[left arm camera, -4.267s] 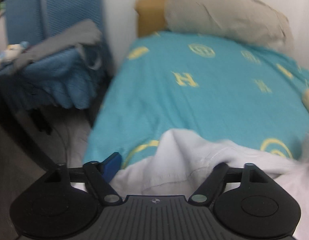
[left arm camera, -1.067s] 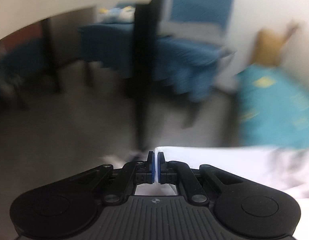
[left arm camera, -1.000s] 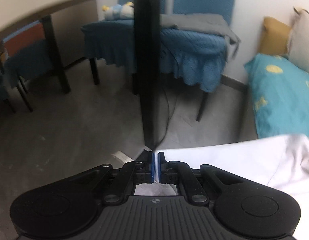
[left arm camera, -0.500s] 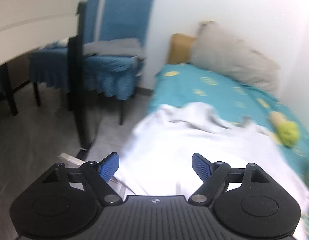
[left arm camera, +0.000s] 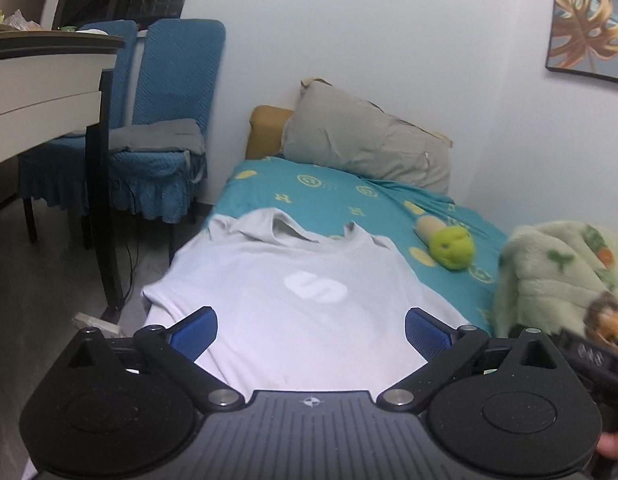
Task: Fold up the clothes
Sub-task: 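Grasp a T-shirt sleeve with the right gripper and lift it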
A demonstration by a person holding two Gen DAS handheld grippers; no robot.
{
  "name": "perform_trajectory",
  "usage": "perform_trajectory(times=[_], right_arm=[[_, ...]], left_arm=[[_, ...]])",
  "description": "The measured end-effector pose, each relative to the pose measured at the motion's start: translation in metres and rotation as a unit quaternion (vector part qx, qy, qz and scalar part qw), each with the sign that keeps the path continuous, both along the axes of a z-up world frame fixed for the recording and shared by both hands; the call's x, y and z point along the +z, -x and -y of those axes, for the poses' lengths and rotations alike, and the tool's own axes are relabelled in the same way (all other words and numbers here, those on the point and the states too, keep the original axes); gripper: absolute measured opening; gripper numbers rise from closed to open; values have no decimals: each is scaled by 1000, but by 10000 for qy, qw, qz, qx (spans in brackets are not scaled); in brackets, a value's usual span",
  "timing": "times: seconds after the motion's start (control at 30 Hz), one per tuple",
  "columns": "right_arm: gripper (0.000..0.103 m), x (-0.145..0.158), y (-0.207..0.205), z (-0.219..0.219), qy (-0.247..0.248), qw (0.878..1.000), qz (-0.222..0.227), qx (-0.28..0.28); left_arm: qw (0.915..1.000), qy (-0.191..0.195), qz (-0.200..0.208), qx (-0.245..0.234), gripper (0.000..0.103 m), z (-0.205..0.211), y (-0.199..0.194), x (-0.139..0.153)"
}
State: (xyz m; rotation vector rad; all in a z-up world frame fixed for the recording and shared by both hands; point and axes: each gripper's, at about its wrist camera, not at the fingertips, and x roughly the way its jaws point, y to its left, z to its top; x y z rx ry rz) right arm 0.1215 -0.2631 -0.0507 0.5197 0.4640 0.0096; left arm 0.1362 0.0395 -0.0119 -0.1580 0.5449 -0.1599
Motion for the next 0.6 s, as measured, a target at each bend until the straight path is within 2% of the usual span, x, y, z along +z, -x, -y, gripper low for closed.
perform_trajectory(times=[0.13, 0.3, 0.43, 0.5, 0.6], right_arm=[[79, -15, -3, 23, -671, 9970, -275, -285], [79, -38, -36, 43, -825, 9935, -383, -680], [79, -68, -73, 61, -1266, 9852, -547, -1019], [78, -83, -91, 66, -1538, 9801, -594, -1103], [77, -100, -120, 61, -1275, 9826, -762, -1119]], left_arm=[[9999, -100, 114, -46, 101, -2, 15, -3], [9999, -4, 130, -63, 101, -6, 11, -18], [9999, 30, -74, -77, 101, -11, -3, -39], [9994, 187, -286, -50, 101, -14, -16, -51], [9967, 528, -615, 30, 101, -20, -37, -71]])
